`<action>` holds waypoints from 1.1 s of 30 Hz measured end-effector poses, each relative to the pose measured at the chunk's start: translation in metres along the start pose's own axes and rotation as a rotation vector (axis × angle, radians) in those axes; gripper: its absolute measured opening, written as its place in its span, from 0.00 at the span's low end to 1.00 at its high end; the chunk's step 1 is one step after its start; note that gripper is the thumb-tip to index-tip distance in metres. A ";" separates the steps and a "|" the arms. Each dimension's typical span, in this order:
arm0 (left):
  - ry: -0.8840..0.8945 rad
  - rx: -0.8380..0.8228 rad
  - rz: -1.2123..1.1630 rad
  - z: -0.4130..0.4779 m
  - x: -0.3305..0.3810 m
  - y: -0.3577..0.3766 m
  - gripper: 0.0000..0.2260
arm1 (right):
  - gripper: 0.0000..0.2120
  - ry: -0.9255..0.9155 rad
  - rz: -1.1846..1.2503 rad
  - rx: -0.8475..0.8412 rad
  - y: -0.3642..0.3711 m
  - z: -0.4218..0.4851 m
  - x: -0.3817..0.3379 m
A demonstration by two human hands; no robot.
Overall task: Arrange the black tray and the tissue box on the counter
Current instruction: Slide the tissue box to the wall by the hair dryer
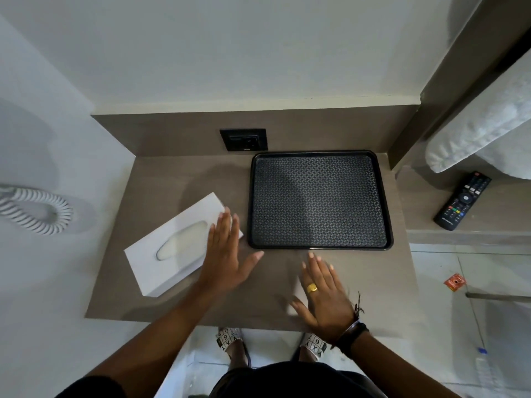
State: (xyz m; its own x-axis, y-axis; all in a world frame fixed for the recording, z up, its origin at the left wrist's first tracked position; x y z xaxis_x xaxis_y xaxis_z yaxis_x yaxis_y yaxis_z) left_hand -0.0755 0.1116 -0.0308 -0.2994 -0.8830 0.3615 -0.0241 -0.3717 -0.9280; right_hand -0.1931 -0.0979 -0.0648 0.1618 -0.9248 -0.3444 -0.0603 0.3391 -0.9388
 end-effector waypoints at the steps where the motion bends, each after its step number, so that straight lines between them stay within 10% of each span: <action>1: -0.011 -0.001 0.026 0.002 -0.012 -0.005 0.45 | 0.36 -0.014 -0.007 -0.033 0.007 -0.004 -0.006; 15: -0.228 -0.434 0.237 0.026 -0.128 -0.035 0.71 | 0.37 -0.032 -0.106 -0.162 0.061 0.051 -0.087; 24: -0.234 -0.352 0.220 0.028 -0.123 -0.046 0.65 | 0.35 0.003 -0.160 -0.157 0.064 0.053 -0.089; 33: -0.638 -0.100 0.136 0.057 -0.186 -0.095 0.65 | 0.33 -0.009 -0.142 -0.108 0.065 0.055 -0.087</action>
State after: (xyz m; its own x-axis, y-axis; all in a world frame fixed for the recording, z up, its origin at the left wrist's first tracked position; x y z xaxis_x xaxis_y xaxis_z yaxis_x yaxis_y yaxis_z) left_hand 0.0372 0.2949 -0.0049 0.3178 -0.9280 0.1944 -0.1236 -0.2439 -0.9619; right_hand -0.1569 0.0139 -0.0963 0.1849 -0.9604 -0.2086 -0.1415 0.1841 -0.9727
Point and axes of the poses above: each hand's wrist, its own z-axis towards the middle knuckle, its own y-axis out of the palm, x = y × z, the point moved 6 cm from there along z, towards the middle knuckle, and after that the axes turned 5 degrees about x, right-handed, at the moved point
